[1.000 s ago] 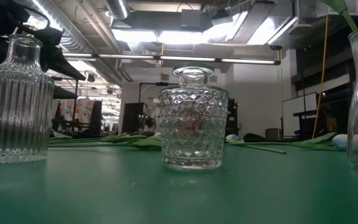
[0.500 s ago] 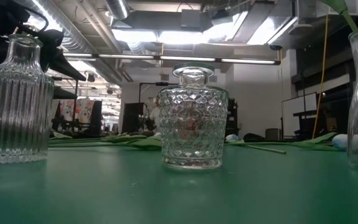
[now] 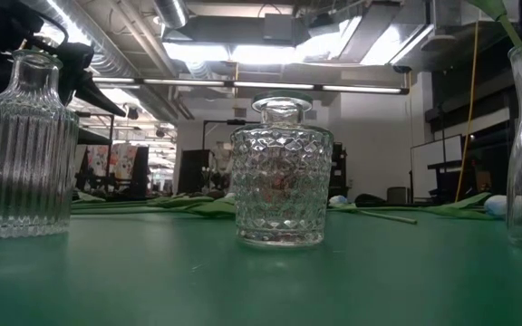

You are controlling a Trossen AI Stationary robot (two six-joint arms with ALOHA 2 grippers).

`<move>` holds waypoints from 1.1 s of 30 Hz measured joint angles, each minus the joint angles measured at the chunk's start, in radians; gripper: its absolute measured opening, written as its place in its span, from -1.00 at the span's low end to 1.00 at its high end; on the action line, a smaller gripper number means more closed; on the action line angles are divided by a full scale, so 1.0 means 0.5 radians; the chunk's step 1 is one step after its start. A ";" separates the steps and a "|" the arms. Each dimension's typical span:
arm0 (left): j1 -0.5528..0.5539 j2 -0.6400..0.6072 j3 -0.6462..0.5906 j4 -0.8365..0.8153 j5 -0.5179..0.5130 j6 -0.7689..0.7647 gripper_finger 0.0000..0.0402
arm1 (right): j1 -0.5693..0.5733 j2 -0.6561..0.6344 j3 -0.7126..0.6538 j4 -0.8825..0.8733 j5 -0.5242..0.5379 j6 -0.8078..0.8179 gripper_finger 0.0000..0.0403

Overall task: Sort flowers into vase by color
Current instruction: Put the top pink tulip into the right transparent vase

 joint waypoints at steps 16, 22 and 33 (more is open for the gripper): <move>0.000 -0.001 0.000 0.000 0.001 -0.088 0.23 | 0.007 -0.717 -2.251 3.261 -0.485 -0.979 -1.00; 0.000 0.000 0.000 0.000 0.001 -0.086 0.23 | 0.004 -0.599 -2.485 3.783 -0.520 -0.988 -1.00; 0.000 0.001 0.000 0.000 0.001 -0.065 0.23 | -0.347 -0.453 -2.458 3.788 -0.253 -0.472 -1.00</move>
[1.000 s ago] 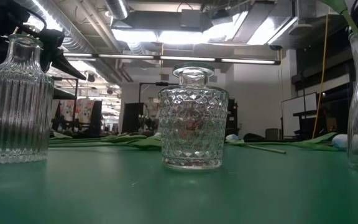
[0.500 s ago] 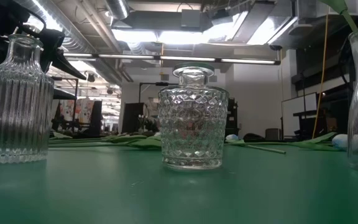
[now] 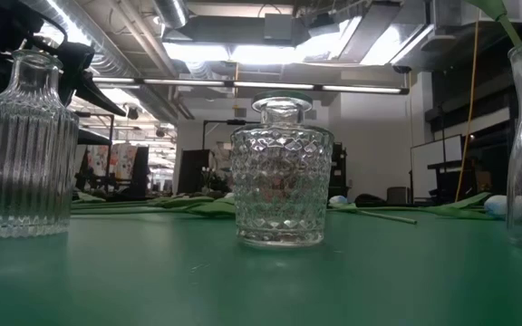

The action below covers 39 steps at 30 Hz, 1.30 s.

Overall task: Sort flowers into vase by color
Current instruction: Put the top pink tulip into the right transparent vase

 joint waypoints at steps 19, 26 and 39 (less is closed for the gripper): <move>-0.001 0.001 0.000 0.000 0.000 -0.014 0.23 | -0.551 0.380 -0.003 0.005 -0.277 0.796 -1.00; -0.001 0.001 0.000 0.000 0.000 0.018 0.23 | -0.644 0.486 -0.003 0.002 -0.302 1.012 -1.00; -0.001 0.001 0.000 0.000 0.000 0.018 0.23 | -0.644 0.562 -0.081 0.004 -0.114 1.062 -1.00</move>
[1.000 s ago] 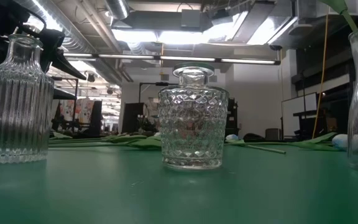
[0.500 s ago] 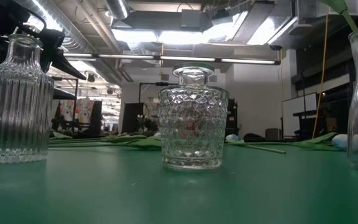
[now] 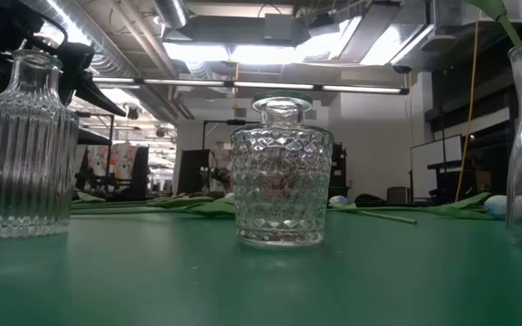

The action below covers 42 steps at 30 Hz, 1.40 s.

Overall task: Sort flowers into vase by color
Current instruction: Put the top pink tulip into the right transparent vase, then put the pink tulip into the transparent vase

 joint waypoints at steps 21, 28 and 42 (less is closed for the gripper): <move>0.000 0.000 0.000 0.000 0.000 0.001 0.23 | 0.001 0.033 -0.099 -0.090 0.096 0.111 -0.86; 0.000 0.000 0.000 0.000 0.000 -0.001 0.23 | 0.002 0.033 -0.099 -0.103 0.095 0.111 -0.55; 0.000 0.000 -0.003 0.043 0.132 -0.016 0.23 | 0.003 0.010 -0.100 -0.110 -0.012 0.209 -0.08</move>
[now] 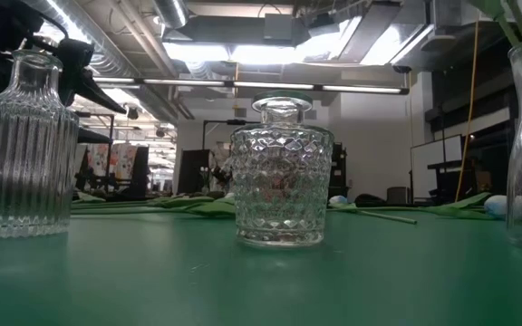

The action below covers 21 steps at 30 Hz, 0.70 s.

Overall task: Sort flowers into vase by color
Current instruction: Put the pink tulip into the transparent vase

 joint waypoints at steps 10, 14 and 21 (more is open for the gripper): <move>-0.053 0.110 0.060 0.453 0.489 0.248 0.23 | 0.186 -0.202 0.000 0.001 0.065 -0.177 -0.06; -0.133 0.371 0.236 0.511 0.487 0.440 0.23 | 0.228 -0.252 0.000 0.000 0.132 -0.259 -0.06; -0.250 1.068 0.675 0.411 0.486 0.812 0.23 | 0.222 -0.286 0.000 0.002 0.161 -0.278 -0.06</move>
